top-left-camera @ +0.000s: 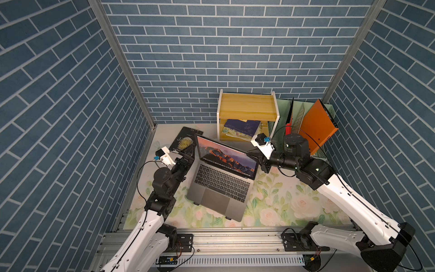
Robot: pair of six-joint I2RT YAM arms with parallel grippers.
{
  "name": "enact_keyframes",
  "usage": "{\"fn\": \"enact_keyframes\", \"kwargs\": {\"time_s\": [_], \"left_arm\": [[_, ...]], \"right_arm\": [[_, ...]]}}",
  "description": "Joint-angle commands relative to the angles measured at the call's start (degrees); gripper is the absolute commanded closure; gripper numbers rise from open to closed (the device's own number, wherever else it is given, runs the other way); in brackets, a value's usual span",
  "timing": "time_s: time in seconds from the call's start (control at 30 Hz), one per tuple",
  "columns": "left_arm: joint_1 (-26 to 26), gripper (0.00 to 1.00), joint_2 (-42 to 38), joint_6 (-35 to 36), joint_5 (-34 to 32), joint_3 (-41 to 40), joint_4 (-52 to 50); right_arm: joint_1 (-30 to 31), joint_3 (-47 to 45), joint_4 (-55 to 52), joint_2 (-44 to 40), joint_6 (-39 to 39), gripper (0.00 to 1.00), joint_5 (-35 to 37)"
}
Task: Close the laptop lid and set it aside
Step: Close the lid of the laptop.
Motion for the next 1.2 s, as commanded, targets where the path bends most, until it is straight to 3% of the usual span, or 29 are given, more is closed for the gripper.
{"fn": "enact_keyframes", "kwargs": {"time_s": [0.0, 0.33, 0.63, 0.8, 1.0, 1.17], "left_arm": [[-0.3, 0.07, -1.9, 0.4, -3.2, 4.0, -2.9], [-0.3, 0.07, -2.8, 4.1, -6.8, 13.0, -10.3], [-0.3, 0.08, -2.4, 4.7, -6.7, 15.5, -11.4], [-0.3, 0.08, -2.2, 4.6, -6.5, 15.6, -11.4], [-0.3, 0.08, -1.8, 4.7, -5.9, 15.9, -11.9], [-0.3, 0.08, -1.7, 4.8, -5.2, 17.6, -13.6]], "right_arm": [[3.6, -1.7, -0.7, -2.1, -1.6, 0.88, 4.0], [17.8, -6.5, 2.2, -4.6, -2.0, 0.87, 21.6], [35.9, -10.9, 4.0, -2.1, -1.5, 0.84, 44.6], [40.0, -11.5, 4.2, 0.0, -0.4, 0.80, 54.1], [40.4, -11.3, 4.6, -1.0, 0.6, 0.50, 55.5], [40.4, -9.4, 5.2, -5.1, 0.9, 0.23, 50.6]]}}
